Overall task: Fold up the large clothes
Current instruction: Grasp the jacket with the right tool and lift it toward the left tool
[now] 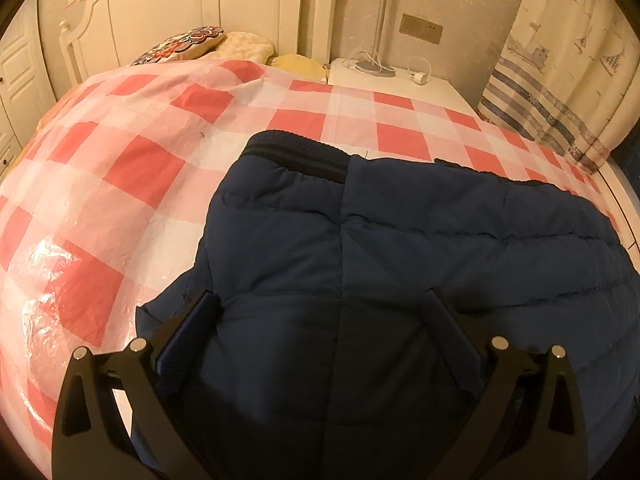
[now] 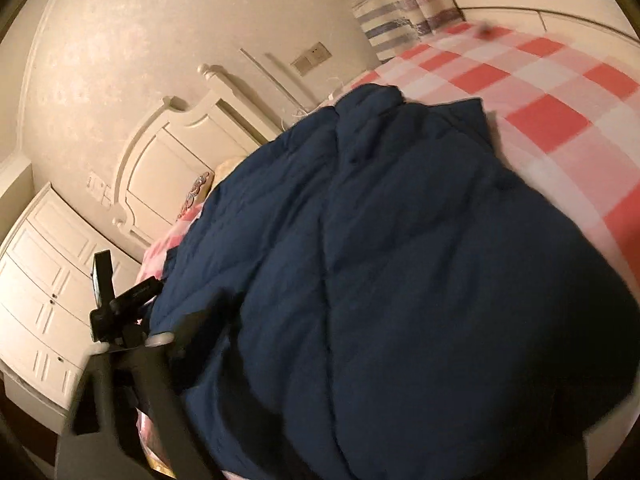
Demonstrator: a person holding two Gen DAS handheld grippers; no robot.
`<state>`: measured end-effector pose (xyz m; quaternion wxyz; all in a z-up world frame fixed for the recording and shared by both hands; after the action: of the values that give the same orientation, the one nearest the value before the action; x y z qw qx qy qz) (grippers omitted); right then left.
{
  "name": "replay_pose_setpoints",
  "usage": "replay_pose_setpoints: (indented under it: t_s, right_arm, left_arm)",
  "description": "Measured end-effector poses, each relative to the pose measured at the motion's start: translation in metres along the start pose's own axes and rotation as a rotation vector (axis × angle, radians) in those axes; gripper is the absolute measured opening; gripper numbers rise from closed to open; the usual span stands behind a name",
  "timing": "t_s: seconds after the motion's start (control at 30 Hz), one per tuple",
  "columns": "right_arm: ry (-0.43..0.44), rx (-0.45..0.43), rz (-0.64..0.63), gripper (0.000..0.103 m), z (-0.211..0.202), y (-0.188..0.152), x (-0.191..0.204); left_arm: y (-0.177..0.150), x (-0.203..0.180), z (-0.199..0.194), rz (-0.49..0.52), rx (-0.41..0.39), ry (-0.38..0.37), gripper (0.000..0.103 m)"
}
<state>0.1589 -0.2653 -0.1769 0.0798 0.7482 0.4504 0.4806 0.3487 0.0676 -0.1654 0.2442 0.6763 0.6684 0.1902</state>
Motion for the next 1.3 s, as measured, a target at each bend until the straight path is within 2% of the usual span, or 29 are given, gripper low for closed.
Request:
replay_pose_setpoints:
  t_s: [0.03,0.13,0.2,0.27,0.37,0.47,0.53,0.6,0.63,0.67,0.73,0.77,0.8,0.9,0.97,1.1,1.17,1.2,1.3]
  right_arm:
    - [0.027,-0.016,0.007,0.060,-0.006,0.001,-0.002]
    - [0.094,-0.062,-0.002,0.045,-0.028,0.002,-0.005]
    - [0.139,-0.092,0.006,0.040,-0.045,0.001,-0.004]
    - [0.170,-0.125,-0.024,0.038,-0.067,0.000,0.002]
    - [0.171,-0.157,-0.079,0.038,-0.086,0.001,0.009]
    - [0.160,-0.172,-0.112,0.038,-0.097,0.001,0.013]
    - [0.158,-0.186,-0.130,0.038,-0.105,0.001,0.017]
    - [0.156,-0.206,-0.159,0.038,-0.113,0.001,0.023]
    - [0.156,-0.215,-0.173,0.038,-0.118,0.001,0.026]
    - [0.156,-0.220,-0.181,0.038,-0.120,0.002,0.028]
    - [0.155,-0.226,-0.200,0.038,-0.126,0.004,0.032]
    - [0.153,-0.225,-0.205,0.038,-0.126,0.005,0.032]
    - [0.151,-0.226,-0.208,0.038,-0.127,0.006,0.032]
    - [0.146,-0.220,-0.200,0.038,-0.125,0.010,0.030]
    - [0.142,-0.219,-0.198,0.038,-0.123,0.011,0.029]
    - [0.137,-0.219,-0.203,0.038,-0.125,0.011,0.032]
    - [0.124,-0.208,-0.229,0.038,-0.122,0.010,0.039]
    - [0.109,-0.209,-0.244,0.038,-0.121,0.009,0.042]
    - [0.082,-0.214,-0.288,0.038,-0.120,0.010,0.056]
  left_arm:
    - [0.000,-0.001,-0.001,0.004,-0.007,0.003,0.100]
    - [-0.002,-0.013,-0.013,0.078,-0.052,0.053,0.100]
    - [-0.005,-0.030,-0.026,0.162,-0.093,0.062,0.100]
    - [-0.007,-0.047,-0.040,0.191,-0.130,0.038,0.100]
    - [-0.004,-0.098,-0.068,0.205,-0.166,-0.074,0.100]
    - [0.005,-0.144,-0.075,0.286,-0.197,-0.017,0.101]
    - [0.010,-0.169,-0.062,0.326,-0.171,0.046,0.101]
    - [0.005,-0.182,-0.031,0.333,-0.084,0.080,0.101]
    - [-0.005,-0.186,-0.009,0.349,-0.011,0.095,0.101]
    - [-0.016,-0.189,0.007,0.366,0.053,0.092,0.101]
    - [-0.013,-0.186,0.000,0.341,0.034,0.072,0.099]
    - [-0.014,-0.185,-0.010,0.327,0.025,0.035,0.097]
    - [-0.016,-0.182,-0.019,0.318,0.011,0.010,0.096]
    - [-0.029,-0.171,-0.076,0.338,-0.113,-0.039,0.095]
    - [-0.059,-0.160,-0.109,0.375,-0.160,-0.080,0.096]
    - [-0.135,-0.159,-0.120,0.480,-0.166,-0.086,0.096]
    - [-0.157,-0.158,-0.125,0.509,-0.262,-0.068,0.096]
    - [-0.161,-0.157,-0.126,0.524,-0.282,-0.070,0.096]
    - [-0.159,-0.148,-0.124,0.487,-0.206,-0.142,0.096]
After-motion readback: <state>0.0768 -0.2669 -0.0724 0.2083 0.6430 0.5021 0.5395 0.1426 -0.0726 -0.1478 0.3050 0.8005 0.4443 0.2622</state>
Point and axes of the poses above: each gripper's, at about its wrist camera, not at the fingertips, and z roughly the way its jaws point, x to its left, y to its top, the point moved 9 cm from there along z, roughly the way its jaws point, and after that the axes turned 1 degree about -z, right-handed, at the moved point
